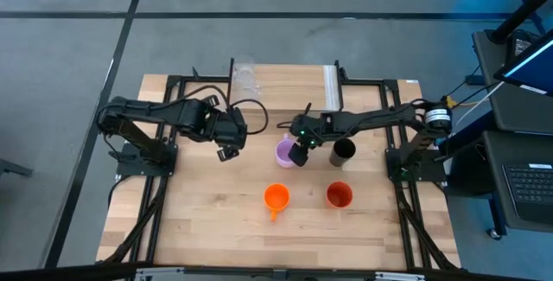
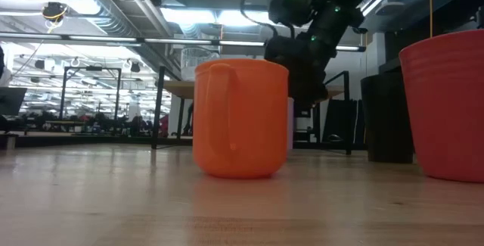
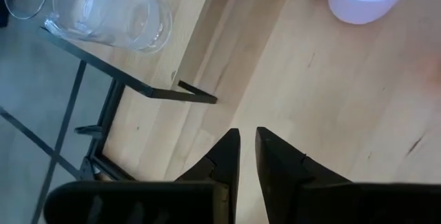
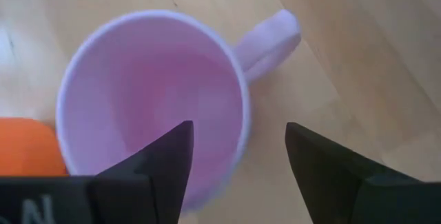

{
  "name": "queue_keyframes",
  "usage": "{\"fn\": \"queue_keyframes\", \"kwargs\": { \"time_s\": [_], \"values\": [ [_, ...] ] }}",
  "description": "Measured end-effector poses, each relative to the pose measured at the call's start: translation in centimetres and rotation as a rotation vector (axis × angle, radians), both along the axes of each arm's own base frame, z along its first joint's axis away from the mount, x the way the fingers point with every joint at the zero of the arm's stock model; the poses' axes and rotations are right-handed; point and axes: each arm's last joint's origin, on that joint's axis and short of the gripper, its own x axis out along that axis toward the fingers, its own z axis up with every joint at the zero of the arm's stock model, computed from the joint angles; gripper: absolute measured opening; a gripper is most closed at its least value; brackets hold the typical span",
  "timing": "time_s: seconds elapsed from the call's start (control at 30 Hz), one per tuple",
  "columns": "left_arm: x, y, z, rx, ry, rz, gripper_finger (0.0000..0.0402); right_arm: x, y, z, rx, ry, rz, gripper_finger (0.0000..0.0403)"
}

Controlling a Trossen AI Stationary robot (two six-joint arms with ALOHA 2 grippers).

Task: Stack small to large cups/mugs on shelf
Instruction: Put the pink mug on the shelf

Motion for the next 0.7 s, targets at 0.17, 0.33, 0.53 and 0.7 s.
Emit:
{"fn": "queue_keyframes", "kwargs": {
  "time_s": [0.17, 0.33, 0.53, 0.7],
  "values": [
    [0.0, 0.0, 0.0, 0.0, -0.002, 0.003, 0.0041, 1.1, 0.2, -0.1, -0.006, 0.008, 0.013, 0.0206],
    [-0.1, 0.1, 0.1, 0.02, -0.005, 0.006, 0.0041, 1.3, 0.5, -0.2, 0.014, 0.072, 0.043, 0.0118],
    [-0.1, 0.1, 0.1, 0.039, -0.009, 0.01, 0.0041, 2.0, 1.0, 2.3, -0.041, 0.012, 0.16, 0.0016],
    [-0.1, 0.1, 0.1, 0.04, -0.009, 0.01, 0.0041, 2.5, 1.4, 7.5, -0.101, -0.01, 0.241, 0.001]
  ]
}}
